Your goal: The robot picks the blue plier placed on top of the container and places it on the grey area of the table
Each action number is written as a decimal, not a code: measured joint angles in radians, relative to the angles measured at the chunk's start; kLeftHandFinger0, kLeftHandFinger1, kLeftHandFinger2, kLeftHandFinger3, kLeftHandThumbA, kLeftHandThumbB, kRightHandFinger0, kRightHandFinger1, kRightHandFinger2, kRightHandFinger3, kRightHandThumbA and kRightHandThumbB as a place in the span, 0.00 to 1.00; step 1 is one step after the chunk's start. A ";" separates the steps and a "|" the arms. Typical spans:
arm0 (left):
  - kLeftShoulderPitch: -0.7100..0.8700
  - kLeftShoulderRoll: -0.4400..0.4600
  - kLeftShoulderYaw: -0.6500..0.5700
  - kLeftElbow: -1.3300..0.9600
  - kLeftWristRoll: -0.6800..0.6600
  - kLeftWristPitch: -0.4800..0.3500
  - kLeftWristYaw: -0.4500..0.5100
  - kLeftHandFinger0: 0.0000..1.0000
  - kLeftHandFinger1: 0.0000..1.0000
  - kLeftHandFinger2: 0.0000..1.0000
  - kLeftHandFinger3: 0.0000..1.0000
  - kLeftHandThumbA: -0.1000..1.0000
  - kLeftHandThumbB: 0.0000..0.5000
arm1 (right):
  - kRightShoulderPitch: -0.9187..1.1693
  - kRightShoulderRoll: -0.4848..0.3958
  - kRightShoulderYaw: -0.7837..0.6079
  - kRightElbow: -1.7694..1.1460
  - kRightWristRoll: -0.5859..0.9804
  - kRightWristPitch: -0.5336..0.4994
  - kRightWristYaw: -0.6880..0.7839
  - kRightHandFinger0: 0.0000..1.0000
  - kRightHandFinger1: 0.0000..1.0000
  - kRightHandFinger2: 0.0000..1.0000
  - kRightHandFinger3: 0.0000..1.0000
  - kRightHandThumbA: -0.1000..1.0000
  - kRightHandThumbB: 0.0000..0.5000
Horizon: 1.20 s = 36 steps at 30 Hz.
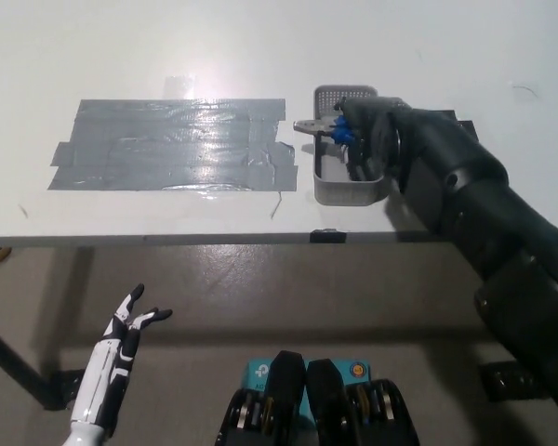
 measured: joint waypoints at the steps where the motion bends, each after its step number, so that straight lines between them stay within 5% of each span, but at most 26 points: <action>1: -0.001 0.000 0.000 0.000 0.001 0.000 0.000 1.00 0.88 0.74 1.00 1.00 0.30 | 0.007 -0.001 0.009 0.000 -0.009 -0.008 -0.024 0.15 0.25 0.39 0.76 0.02 0.45; 3: -0.003 0.001 0.000 0.000 0.003 0.000 0.000 1.00 0.86 0.74 1.00 1.00 0.27 | 0.015 -0.003 0.019 -0.001 -0.020 -0.023 -0.063 0.27 0.34 0.47 0.69 0.00 0.48; 6: -0.009 0.001 0.000 0.001 0.003 0.000 0.000 0.97 0.83 0.73 1.00 1.00 0.26 | 0.025 -0.008 0.024 -0.001 -0.032 -0.047 -0.113 0.10 0.20 0.36 0.62 0.00 0.48; 8: -0.012 0.001 0.000 0.003 0.003 -0.001 0.000 0.96 0.82 0.72 1.00 1.00 0.25 | 0.030 -0.011 0.026 -0.001 -0.035 -0.060 -0.138 0.10 0.19 0.36 0.71 0.00 0.52; 10: -0.012 0.001 0.000 0.005 0.004 -0.002 0.000 0.96 0.82 0.71 1.00 1.00 0.26 | 0.035 -0.014 0.028 -0.001 -0.038 -0.073 -0.161 0.05 0.15 0.33 0.70 0.00 0.59; 12: -0.012 0.001 0.000 0.009 0.005 -0.002 0.000 0.98 0.82 0.71 1.00 1.00 0.26 | 0.042 -0.019 0.033 -0.001 -0.044 -0.087 -0.190 0.00 0.11 0.28 0.68 0.00 0.54; 14: -0.013 0.001 0.000 0.009 0.005 -0.002 0.000 0.98 0.81 0.71 1.00 1.00 0.26 | 0.044 -0.023 0.040 -0.001 -0.054 -0.101 -0.213 0.00 0.01 0.13 0.37 0.00 0.44; 15: -0.013 0.001 0.000 0.009 0.005 -0.002 0.000 0.98 0.81 0.71 1.00 1.00 0.24 | 0.044 -0.026 0.042 -0.001 -0.059 -0.108 -0.225 0.01 0.07 0.25 0.40 0.00 0.43; 18: -0.014 0.001 0.000 0.009 0.005 -0.002 0.000 0.96 0.81 0.74 1.00 1.00 0.24 | 0.043 -0.037 0.042 -0.007 -0.069 -0.129 -0.263 0.08 0.48 0.89 0.30 0.00 0.47; 19: -0.014 0.001 0.000 0.009 0.005 -0.002 0.000 0.95 0.82 0.77 1.00 1.00 0.25 | 0.043 -0.043 0.040 -0.010 -0.071 -0.138 -0.276 0.13 0.58 0.98 0.34 0.00 0.45; 20: -0.015 0.001 0.000 0.010 0.005 -0.002 0.000 0.96 0.85 0.84 1.00 1.00 0.26 | 0.043 -0.048 0.036 -0.014 -0.073 -0.146 -0.290 0.14 0.58 0.97 0.39 0.00 0.43; 22: -0.015 0.001 0.001 0.011 0.004 -0.002 0.000 1.00 1.00 0.99 1.00 1.00 0.29 | 0.040 -0.061 0.024 -0.028 -0.074 -0.161 -0.313 0.11 0.55 0.94 0.34 0.00 0.40; 24: -0.015 0.000 0.001 0.012 0.004 -0.002 0.000 1.00 1.00 1.00 1.00 1.00 0.29 | 0.033 -0.076 0.007 -0.046 -0.074 -0.175 -0.334 0.12 0.63 1.00 0.40 0.00 0.38; 28: -0.015 0.001 0.001 0.014 0.004 -0.004 0.000 1.00 1.00 1.00 1.00 1.00 0.26 | 0.010 -0.097 -0.030 -0.081 -0.074 -0.198 -0.358 0.06 0.59 0.99 0.75 0.00 0.42; 30: -0.017 0.001 0.001 0.015 -0.003 -0.004 -0.002 1.00 1.00 1.00 1.00 1.00 0.24 | -0.005 -0.107 -0.050 -0.103 -0.074 -0.210 -0.374 0.07 0.57 0.96 0.79 0.00 0.43; 36: -0.016 0.001 -0.002 0.015 -0.032 -0.002 -0.028 1.00 1.00 1.00 1.00 1.00 0.39 | -0.038 -0.109 -0.114 -0.142 -0.071 -0.236 -0.409 0.00 0.52 0.94 0.89 0.00 0.42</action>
